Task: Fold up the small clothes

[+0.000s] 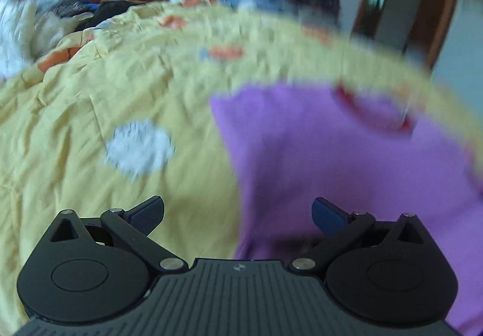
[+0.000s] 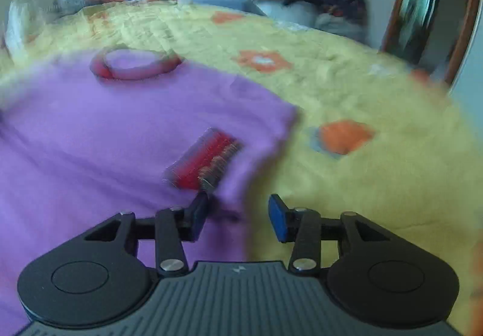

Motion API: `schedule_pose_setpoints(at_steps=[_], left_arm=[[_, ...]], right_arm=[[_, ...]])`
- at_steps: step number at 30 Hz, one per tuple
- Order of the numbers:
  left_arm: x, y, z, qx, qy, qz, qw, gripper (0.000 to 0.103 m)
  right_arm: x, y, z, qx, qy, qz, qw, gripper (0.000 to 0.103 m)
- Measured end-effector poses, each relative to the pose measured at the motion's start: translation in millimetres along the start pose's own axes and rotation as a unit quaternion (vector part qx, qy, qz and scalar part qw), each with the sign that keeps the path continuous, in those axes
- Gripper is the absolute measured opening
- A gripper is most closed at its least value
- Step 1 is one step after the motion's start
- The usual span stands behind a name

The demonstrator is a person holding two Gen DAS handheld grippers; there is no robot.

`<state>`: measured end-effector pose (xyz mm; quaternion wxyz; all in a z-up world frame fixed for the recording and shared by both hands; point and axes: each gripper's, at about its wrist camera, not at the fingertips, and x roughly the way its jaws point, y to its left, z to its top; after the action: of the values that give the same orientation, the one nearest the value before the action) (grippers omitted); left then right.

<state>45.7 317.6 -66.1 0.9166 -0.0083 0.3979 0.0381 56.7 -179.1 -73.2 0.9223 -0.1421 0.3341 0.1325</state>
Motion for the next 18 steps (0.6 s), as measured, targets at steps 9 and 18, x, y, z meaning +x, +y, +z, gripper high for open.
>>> schedule_pose_setpoints(at_steps=[9,18], left_arm=[[-46.3,31.8,-51.8,-0.055,0.016,-0.079,0.9952,0.103],[-70.6,2.5,-80.9,0.034,0.023,-0.048,0.998,0.085]], right_arm=[[-51.1,-32.9,-49.0,0.173,0.035,0.122,0.977,0.072],[-79.6,1.6,-62.2,0.16,-0.011,0.147,0.976,0.006]])
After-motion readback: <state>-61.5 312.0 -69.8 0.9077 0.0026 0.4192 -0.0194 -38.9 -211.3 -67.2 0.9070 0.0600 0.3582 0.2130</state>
